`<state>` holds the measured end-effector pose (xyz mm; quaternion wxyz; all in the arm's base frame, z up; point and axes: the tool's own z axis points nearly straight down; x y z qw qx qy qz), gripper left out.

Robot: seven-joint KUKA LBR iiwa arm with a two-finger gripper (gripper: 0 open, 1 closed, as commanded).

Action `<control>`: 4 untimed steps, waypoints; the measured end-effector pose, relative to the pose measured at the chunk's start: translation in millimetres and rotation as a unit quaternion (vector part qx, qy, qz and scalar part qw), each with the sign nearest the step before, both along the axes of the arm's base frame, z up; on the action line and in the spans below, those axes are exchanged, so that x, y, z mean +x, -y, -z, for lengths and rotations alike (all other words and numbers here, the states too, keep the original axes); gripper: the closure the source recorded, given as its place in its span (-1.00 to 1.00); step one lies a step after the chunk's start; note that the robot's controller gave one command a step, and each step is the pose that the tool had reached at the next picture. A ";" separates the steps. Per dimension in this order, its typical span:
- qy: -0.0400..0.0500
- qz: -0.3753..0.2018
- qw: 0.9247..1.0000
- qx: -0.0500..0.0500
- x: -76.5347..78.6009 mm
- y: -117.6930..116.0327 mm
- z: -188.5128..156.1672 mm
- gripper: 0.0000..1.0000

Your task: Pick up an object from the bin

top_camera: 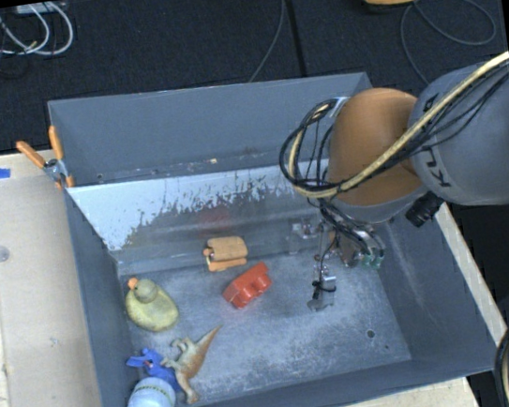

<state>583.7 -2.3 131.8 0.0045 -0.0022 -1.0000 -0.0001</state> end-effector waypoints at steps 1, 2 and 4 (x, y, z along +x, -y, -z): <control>0.004 0.000 1.000 0.000 1.5 0.0 -4.7 -1.00; 0.006 -0.083 0.997 -0.001 7.3 -26.8 21.7 -1.00; 0.006 -0.195 0.981 0.000 8.4 -68.5 23.9 -1.00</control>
Offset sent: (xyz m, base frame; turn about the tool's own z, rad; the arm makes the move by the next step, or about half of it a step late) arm 0.0089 0.0667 -0.0618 -0.3621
